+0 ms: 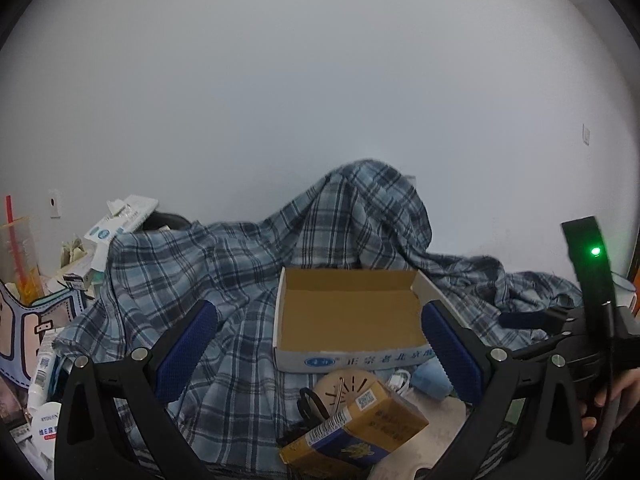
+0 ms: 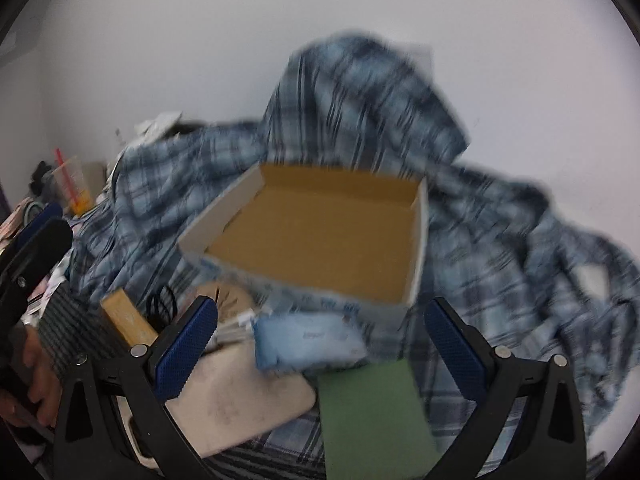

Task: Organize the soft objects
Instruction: 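Grasp the yellow-and-blue pack with the left gripper and lift it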

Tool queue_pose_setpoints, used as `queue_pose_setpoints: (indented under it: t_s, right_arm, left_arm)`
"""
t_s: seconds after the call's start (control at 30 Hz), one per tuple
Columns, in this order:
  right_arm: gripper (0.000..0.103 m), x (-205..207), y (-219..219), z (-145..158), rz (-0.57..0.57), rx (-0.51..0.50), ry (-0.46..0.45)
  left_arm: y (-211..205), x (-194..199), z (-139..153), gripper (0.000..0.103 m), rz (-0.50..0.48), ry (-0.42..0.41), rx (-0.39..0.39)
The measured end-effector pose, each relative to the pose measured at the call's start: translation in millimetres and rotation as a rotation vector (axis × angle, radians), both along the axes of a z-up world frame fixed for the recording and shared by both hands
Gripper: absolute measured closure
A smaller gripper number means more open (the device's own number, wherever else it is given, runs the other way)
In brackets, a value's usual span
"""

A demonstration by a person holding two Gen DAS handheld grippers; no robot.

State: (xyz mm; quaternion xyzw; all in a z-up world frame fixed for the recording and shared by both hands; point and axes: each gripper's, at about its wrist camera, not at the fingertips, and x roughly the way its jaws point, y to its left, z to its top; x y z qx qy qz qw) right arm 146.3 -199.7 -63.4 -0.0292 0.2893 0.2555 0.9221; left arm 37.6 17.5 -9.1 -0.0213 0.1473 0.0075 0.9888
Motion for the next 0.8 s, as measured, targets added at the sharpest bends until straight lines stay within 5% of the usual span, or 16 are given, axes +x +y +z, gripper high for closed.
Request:
queue_pose_setpoints:
  t_s: [0.33,0.47,0.63,0.67,0.7,0.8]
  right_arm:
    - [0.004,28,15,-39,0.122,-0.026,0.188]
    - [0.026,29,19,-45,0.124,-0.028,0.213]
    - [0.041,27,20,-44,0.136,-0.046,0.204]
    - [0.048,26,20,-42,0.133,-0.047,0.192]
    - [0.071,23,19,-38,0.126,-0.051,0.170]
    - [0.085,9,11,-20,0.128,-0.037,0.112]
  left_arm:
    - [-4,8,-7,0.000,-0.022,0.045,0.016]
    - [-5,9,-8,0.000,-0.033,0.051,0.020]
    - [-7,10,-8,0.000,-0.049,0.064,0.028]
    - [-7,11,-8,0.000,-0.053,0.070,0.029]
    - [-7,12,-8,0.000,-0.057,0.087,0.030]
    - [-3,10,-8,0.000,-0.113,0.175,-0.013]
